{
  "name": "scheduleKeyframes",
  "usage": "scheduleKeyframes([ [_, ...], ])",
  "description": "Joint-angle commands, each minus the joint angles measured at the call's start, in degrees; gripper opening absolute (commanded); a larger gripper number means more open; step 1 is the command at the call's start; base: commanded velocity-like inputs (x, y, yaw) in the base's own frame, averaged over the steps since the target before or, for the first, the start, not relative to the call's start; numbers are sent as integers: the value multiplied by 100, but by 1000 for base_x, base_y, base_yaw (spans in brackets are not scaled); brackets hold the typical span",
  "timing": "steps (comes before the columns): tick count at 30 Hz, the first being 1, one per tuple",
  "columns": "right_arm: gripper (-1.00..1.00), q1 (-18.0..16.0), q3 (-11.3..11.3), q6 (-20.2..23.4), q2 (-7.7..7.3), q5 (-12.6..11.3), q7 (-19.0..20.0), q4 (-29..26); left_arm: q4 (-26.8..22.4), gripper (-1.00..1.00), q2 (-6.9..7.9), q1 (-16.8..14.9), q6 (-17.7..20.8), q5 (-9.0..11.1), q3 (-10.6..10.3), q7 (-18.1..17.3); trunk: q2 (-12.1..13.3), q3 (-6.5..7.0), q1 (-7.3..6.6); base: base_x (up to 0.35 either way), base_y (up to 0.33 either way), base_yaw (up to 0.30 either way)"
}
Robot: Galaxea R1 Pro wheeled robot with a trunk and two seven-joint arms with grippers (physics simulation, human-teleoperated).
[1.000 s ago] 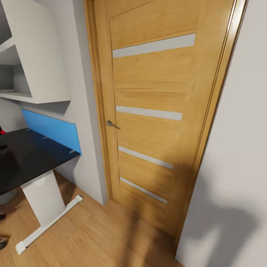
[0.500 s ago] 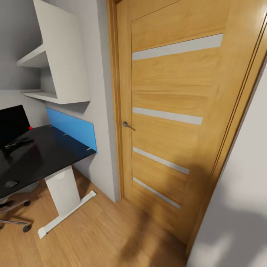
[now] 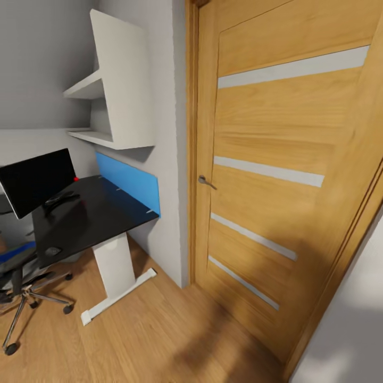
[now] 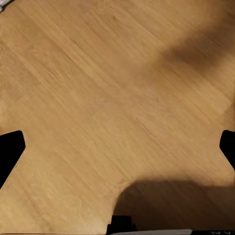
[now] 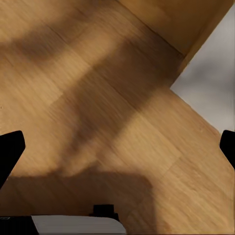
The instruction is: In the bedroom, organize the workspace by keeping the computer under the desk, ensuring the monitor is on the desk, placing the keyboard on the desk next to the monitor, placing the mouse on the desk next to the keyboard, moving the folder from the swivel chair onto the desk next to the mouse, stacking the notebook on top of the folder with the pen on top of the notebook, and positioning the swivel chair next to the desk.
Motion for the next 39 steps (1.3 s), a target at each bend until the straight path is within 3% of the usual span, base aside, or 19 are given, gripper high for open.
scheduleKeyframes([
  [1,100,-3,1,-63,-2,4,-18,35,-5,100,10,1,-23,13,5,-6,38,10,-22,0,0,264],
  [5,100,-4,1,-464,-20,10,-266,160,-6,100,65,1,-80,16,24,-30,78,15,-44,0,0,264],
  [23,100,-4,17,-548,-19,13,-345,167,2,100,81,1,-265,20,27,-30,78,-42,-44,0,13,264],
  [30,100,-4,21,-1409,5,29,-340,471,3,100,86,1,-280,25,32,-22,78,-64,-44,0,271,264],
  [39,100,-4,21,-1606,9,27,-338,573,3,100,84,2,-281,27,50,-13,78,-93,-44,-83,264,262],
])
